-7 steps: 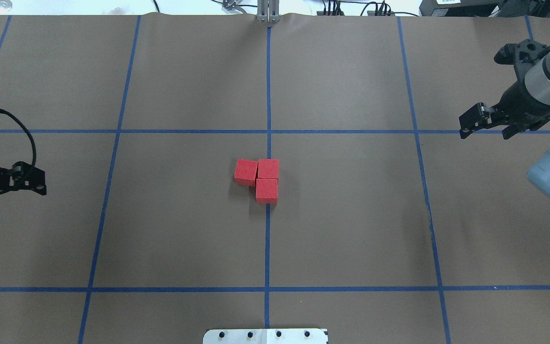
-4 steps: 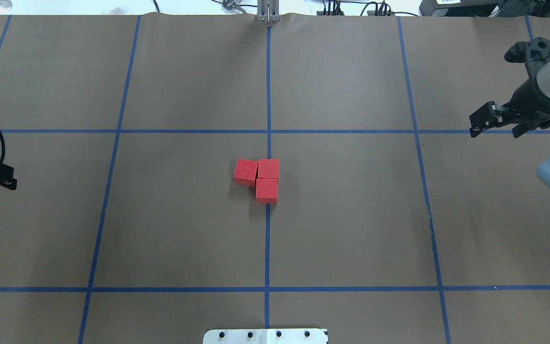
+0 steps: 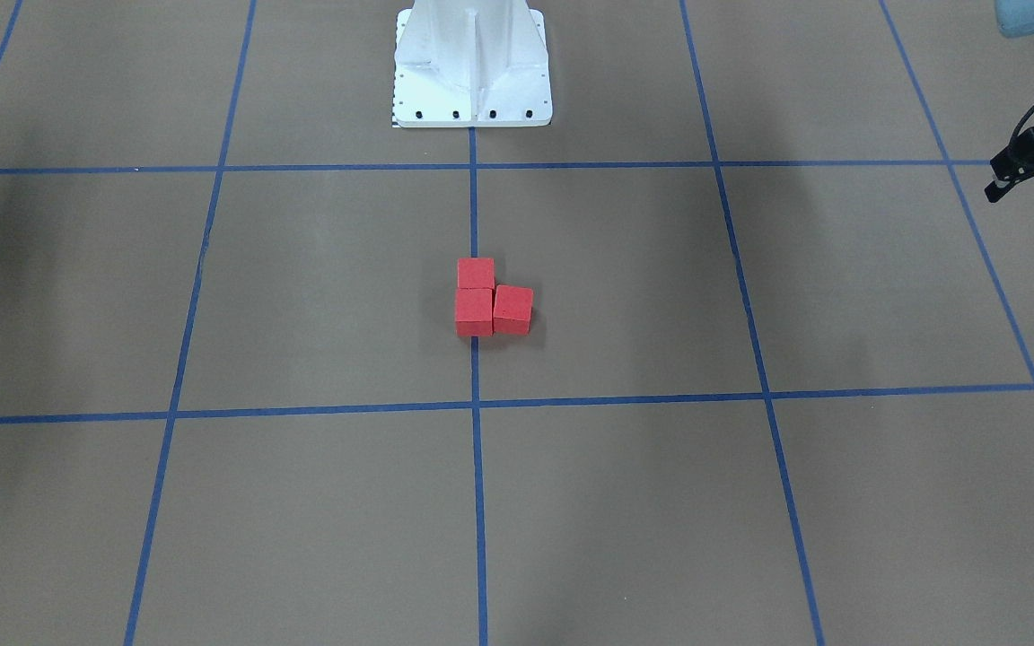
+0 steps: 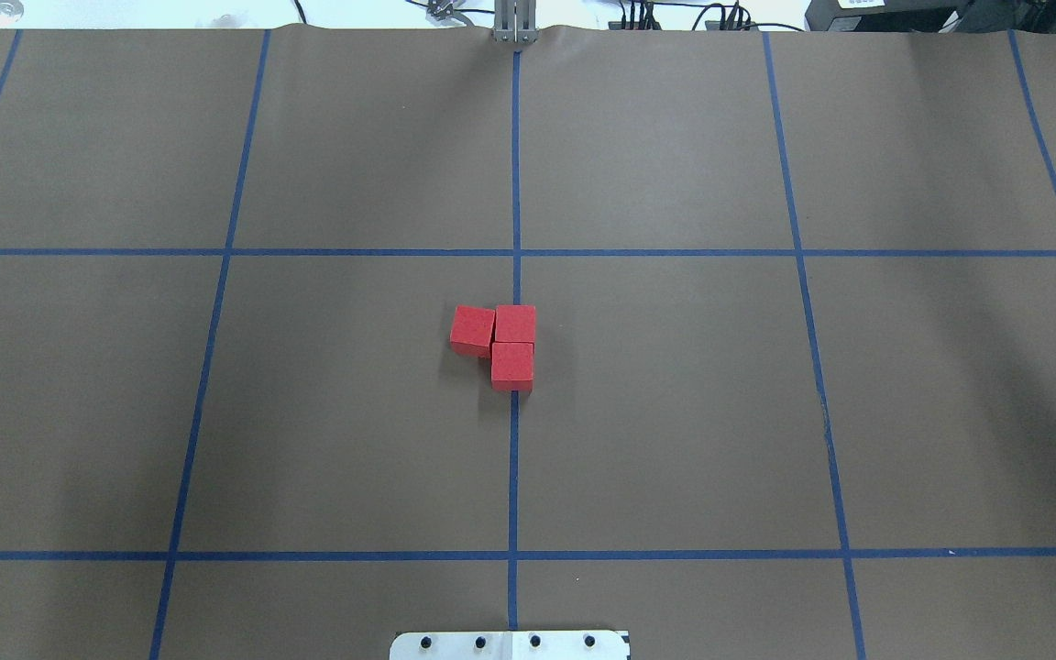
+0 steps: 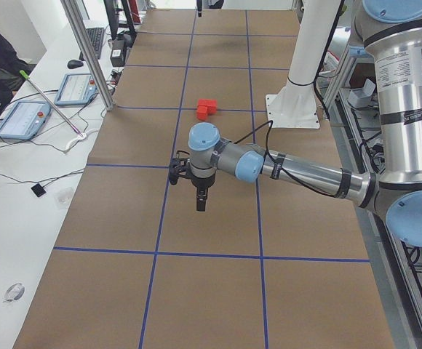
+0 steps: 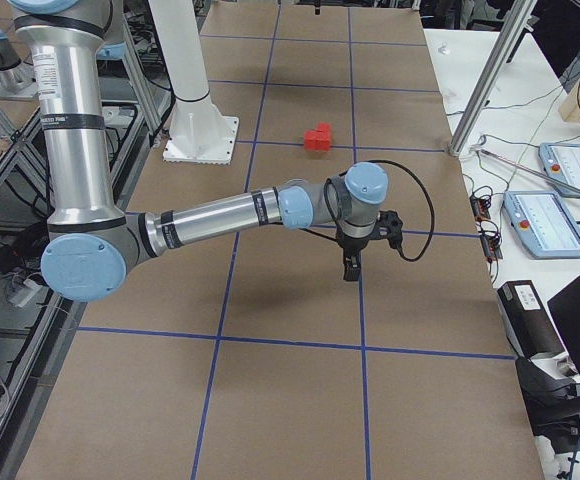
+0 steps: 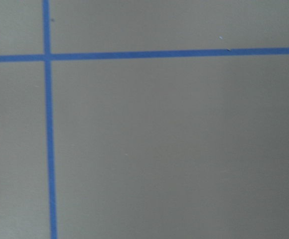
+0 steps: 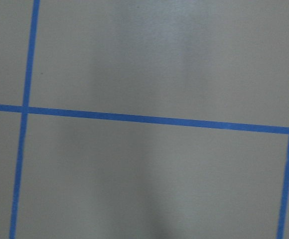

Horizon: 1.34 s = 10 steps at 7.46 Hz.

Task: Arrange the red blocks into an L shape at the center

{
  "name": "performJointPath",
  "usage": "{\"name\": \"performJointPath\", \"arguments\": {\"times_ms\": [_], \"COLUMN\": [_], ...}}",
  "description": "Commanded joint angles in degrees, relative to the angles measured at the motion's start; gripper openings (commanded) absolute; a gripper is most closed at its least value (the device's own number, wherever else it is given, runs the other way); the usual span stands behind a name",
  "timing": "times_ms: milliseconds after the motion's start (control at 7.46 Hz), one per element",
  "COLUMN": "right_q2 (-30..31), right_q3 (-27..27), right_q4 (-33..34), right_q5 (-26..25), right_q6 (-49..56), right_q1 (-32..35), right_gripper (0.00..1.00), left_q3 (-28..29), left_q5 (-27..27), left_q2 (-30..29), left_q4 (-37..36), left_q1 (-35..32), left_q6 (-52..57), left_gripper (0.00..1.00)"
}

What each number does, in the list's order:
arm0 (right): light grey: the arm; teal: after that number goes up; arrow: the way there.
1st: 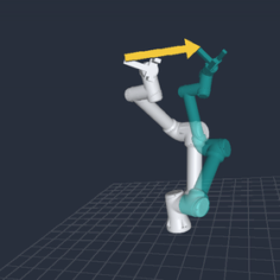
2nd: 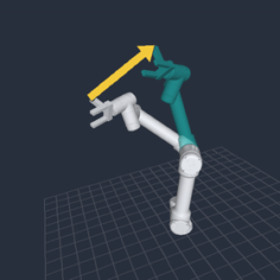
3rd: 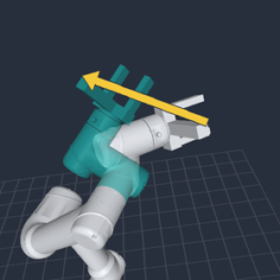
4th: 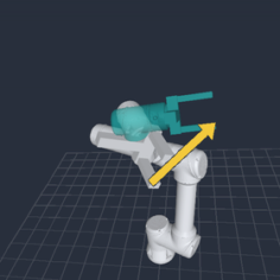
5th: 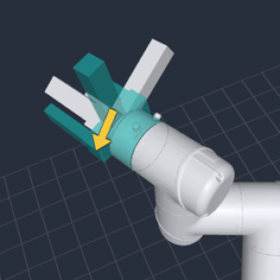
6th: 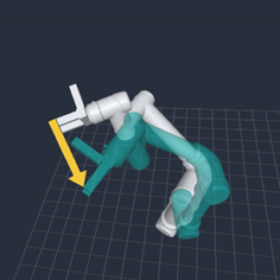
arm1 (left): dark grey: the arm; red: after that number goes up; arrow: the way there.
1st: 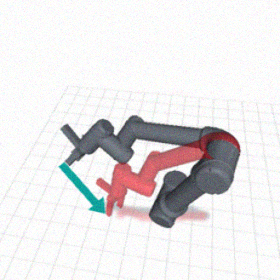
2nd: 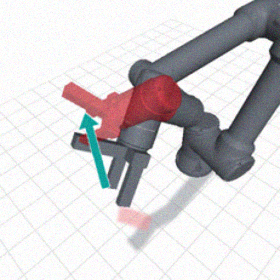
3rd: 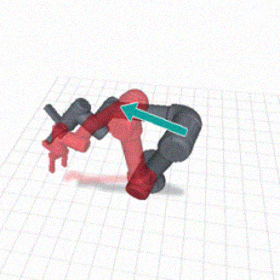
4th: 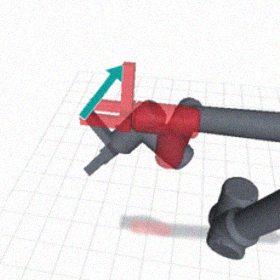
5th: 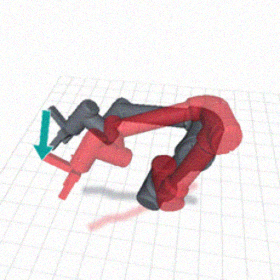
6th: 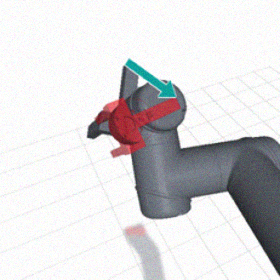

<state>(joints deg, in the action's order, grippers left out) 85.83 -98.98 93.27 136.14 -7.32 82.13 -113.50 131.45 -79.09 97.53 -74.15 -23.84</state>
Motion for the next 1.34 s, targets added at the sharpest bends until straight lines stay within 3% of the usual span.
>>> {"name": "performJointPath", "arguments": {"times_ms": [0,402,804,1206], "right_q2": [-0.4,-0.5,0.0,0.1], "right_q3": [0.5,0.8,2.4,3.3], "right_q4": [-0.1,-0.4,-0.7,-0.8], "right_q5": [0.1,-0.7,-0.7,-0.8], "right_q6": [1.9,1.1,0.9,1.0], "right_q1": [1.8,1.6,0.1,0.1], "right_gripper": [1.0,1.0,1.0,1.0], "left_q3": [0.3,2.1,2.8,3.5], "left_q5": [-0.1,0.1,9.0,8.5], "left_q2": [-0.1,0.0,-0.1,-0.9], "left_q4": [-0.1,-0.2,-0.2,-0.1], "left_q1": [-0.1,-0.3,-6.6,-6.6], "left_q6": [0.1,0.2,0.2,0.0], "left_gripper": [1.0,1.0,1.0,1.0]}}
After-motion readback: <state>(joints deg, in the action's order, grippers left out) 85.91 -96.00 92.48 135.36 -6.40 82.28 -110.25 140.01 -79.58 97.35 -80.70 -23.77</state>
